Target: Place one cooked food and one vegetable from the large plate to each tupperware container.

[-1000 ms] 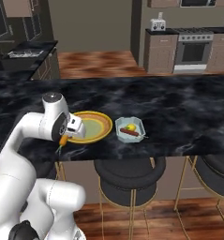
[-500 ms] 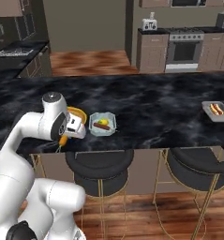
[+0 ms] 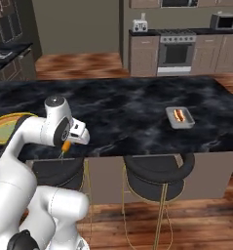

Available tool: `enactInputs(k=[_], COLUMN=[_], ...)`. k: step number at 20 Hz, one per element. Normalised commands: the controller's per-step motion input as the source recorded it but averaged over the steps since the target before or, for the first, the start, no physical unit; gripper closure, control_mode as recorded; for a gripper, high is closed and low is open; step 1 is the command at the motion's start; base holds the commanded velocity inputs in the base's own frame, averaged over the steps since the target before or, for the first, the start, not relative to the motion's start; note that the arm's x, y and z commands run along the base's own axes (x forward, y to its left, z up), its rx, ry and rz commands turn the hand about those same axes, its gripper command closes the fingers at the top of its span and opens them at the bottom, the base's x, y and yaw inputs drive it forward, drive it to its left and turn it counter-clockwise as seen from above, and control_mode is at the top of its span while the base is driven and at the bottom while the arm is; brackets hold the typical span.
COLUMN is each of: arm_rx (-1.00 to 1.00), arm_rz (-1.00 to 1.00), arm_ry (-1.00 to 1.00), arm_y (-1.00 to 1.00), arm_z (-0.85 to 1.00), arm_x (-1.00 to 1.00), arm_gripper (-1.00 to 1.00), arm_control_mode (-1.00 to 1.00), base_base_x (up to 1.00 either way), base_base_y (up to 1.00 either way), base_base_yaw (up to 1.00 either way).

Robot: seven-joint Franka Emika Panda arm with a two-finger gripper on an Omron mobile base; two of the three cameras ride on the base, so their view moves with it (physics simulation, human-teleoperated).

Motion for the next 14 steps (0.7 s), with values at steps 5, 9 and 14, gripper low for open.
enactInputs(k=[5,9,14], arm_rx=[0.00,0.00,0.00], arm_rz=[0.00,0.00,0.00], arm_ry=[0.00,0.00,0.00], arm_y=[0.00,0.00,0.00], arm_z=[0.00,0.00,0.00], arm_x=[0.00,0.00,0.00], arm_gripper=[1.00,1.00,1.00], arm_control_mode=[1.00,1.00,1.00], base_base_x=[0.00,0.05,0.18], base_base_y=[-1.00,-1.00,-1.00], base_base_yaw=[0.00,0.00,0.24])
